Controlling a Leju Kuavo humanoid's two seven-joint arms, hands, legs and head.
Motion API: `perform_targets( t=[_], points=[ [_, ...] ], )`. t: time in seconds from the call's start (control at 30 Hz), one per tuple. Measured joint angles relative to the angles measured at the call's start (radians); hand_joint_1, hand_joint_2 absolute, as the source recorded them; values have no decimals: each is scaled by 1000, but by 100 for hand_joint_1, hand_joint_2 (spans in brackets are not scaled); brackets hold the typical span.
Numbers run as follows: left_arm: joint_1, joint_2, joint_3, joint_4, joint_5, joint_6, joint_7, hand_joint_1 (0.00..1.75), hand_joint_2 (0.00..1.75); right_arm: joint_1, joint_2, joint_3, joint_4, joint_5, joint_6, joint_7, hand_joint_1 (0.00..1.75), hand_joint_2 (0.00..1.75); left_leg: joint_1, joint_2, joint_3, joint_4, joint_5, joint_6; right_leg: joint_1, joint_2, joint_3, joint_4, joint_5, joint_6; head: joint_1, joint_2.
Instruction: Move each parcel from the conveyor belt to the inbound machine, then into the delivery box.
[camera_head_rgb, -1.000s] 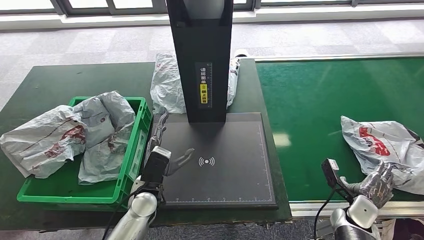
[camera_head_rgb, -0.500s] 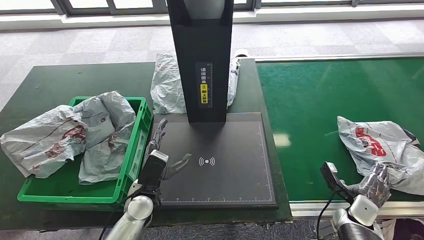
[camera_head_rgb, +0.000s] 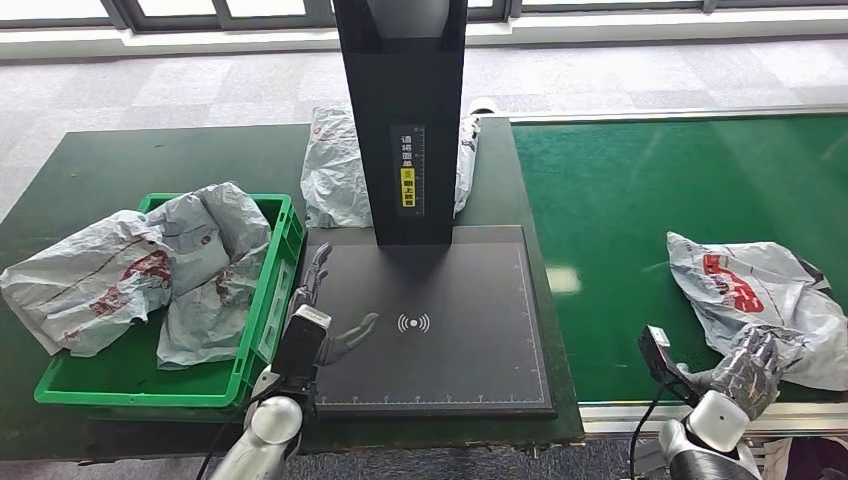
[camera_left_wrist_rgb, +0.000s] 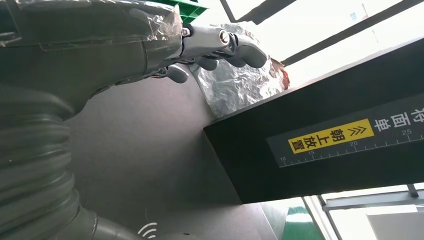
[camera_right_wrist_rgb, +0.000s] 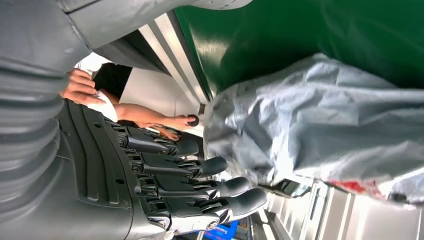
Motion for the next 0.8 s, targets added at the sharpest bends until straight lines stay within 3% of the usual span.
perform_targets(
  t=[0.43, 0.8],
  points=[
    [12, 2, 0, -6, 7, 6, -4, 0, 175, 34, 0, 59, -132, 0, -4, 16, 0, 175, 0, 0, 0, 0, 0, 0, 0, 0, 0, 0, 0, 0, 0, 0],
    [12, 2, 0, -5, 24, 1, -9, 0, 175, 56, 1, 59, -165, 0, 95, 38, 0, 175, 0, 0, 0, 0, 0, 0, 0, 0, 0, 0, 0, 0, 0, 0]
  ],
)
